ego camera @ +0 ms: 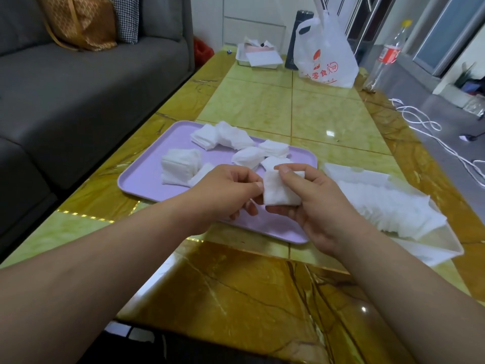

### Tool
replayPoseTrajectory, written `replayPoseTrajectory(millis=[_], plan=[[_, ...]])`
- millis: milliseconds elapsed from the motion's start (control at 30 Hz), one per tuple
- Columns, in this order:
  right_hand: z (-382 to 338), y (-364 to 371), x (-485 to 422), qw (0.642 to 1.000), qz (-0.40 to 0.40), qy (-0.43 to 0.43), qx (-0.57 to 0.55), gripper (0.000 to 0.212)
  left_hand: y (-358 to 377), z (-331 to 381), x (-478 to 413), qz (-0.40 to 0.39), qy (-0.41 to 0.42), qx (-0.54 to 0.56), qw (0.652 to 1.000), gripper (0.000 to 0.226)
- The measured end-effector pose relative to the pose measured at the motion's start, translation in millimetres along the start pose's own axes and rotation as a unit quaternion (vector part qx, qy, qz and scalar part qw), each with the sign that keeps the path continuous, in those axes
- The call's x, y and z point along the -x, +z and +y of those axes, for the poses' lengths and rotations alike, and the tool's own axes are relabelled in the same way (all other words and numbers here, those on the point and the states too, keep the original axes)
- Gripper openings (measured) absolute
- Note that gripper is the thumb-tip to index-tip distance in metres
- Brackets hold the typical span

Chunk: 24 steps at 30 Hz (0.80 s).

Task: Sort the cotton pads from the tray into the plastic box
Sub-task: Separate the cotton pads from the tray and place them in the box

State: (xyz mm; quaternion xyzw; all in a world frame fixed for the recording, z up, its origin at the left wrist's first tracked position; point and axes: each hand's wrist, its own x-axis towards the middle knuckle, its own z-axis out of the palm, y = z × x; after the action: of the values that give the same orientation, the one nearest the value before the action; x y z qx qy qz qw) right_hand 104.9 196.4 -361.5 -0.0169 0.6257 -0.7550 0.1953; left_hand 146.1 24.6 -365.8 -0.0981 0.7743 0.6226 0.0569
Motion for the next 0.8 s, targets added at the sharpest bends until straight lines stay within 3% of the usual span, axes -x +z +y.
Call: replayPoseTrajectory(millis=[233, 367, 533, 667, 733, 800], plan=[[1, 0, -1, 1.0, 0.008, -0.005, 0.013, 0.014, 2, 2, 2, -0.015, -0.012, 0.043, 0.999, 0.035], [2, 3, -1, 1.0, -0.005, 0.012, 0.023, 0.018, 7, 4, 7, 0.006, 0.048, -0.021, 0.999, 0.009], [8, -1, -3, 0.999, 0.001, -0.002, 0.039, 0.032, 4, 3, 5, 0.034, 0.074, -0.046, 0.996, 0.005], [15, -8, -7, 0.994, 0.053, -0.018, 0.091, 0.016, -14, -6, -5, 0.1, 0.103, -0.248, 0.958, 0.016], [19, -10, -10, 0.985, 0.094, -0.025, 0.139, 0.016, -21, -10, -8, 0.09, 0.073, -0.335, 0.935, 0.032], [21, -13, -11, 0.973, 0.121, -0.034, 0.191, 0.019, -22, -14, -10, 0.071, 0.058, -0.356, 0.93, 0.04]])
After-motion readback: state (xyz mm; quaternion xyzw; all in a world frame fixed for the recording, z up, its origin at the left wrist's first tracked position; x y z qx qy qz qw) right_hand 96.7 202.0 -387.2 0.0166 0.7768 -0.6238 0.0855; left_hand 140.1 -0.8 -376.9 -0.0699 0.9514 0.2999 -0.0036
